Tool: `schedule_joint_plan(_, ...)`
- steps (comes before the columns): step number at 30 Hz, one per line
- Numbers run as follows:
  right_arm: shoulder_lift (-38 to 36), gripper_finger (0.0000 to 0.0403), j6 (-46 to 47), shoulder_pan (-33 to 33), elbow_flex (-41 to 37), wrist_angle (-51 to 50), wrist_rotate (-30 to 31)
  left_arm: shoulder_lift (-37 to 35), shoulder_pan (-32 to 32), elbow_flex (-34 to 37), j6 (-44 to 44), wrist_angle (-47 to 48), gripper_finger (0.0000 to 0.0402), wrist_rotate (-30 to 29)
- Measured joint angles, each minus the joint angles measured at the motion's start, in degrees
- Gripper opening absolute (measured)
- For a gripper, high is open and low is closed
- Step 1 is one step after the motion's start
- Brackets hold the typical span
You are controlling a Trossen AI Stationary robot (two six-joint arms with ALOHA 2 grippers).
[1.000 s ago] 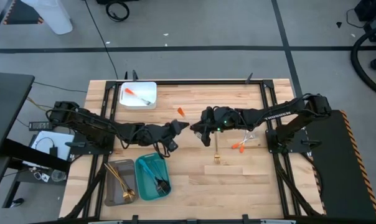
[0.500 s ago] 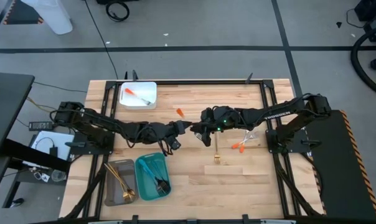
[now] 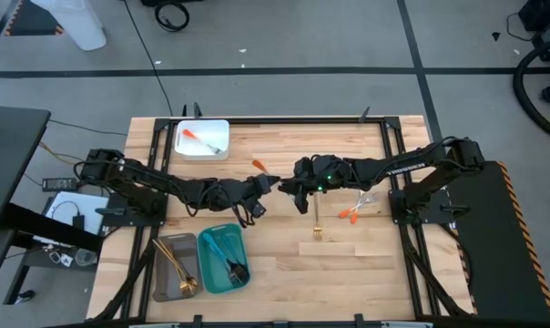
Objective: Sort silverware by color (type)
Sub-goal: Put the orange fork into the white bin
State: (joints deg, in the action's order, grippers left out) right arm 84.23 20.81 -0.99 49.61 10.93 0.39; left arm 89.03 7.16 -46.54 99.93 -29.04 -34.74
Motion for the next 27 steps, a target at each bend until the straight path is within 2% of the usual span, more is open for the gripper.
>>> schedule_joint_plan(4, 0.0, 0.0035, -0.2, 0.0, 0.0, 0.4, 0.7, 0.0, 0.0, 0.0, -1.8, 0.8, 0.002, 0.0)
schedule_joint_plan(9, -0.3, 0.0064, -1.4, -0.3, 0.0, 1.0, 0.4, -0.1, 0.0, -0.1, -7.8, 3.7, 0.0009, -0.7)
schedule_joint_plan(13, -2.2, 0.009, -2.6, -1.1, 0.1, 1.4, -0.3, 0.1, 0.0, 0.1, -13.7, 10.3, 0.0009, -1.3)
schedule_joint_plan(17, -4.2, 0.011, -4.1, -1.5, 0.1, -1.7, 0.0, -0.1, -0.5, 0.1, -19.3, 18.4, 0.0009, -4.5)
schedule_joint_plan(23, -4.4, 0.0112, -4.3, -0.9, 0.1, -6.4, 0.3, -3.4, -3.2, 0.1, -27.8, 29.3, 0.0009, -5.3)
schedule_joint_plan(27, -4.2, 0.0111, -4.5, 0.8, 0.0, -9.8, 4.0, -6.0, -4.8, 0.1, -30.6, 33.2, 0.0009, -6.7)
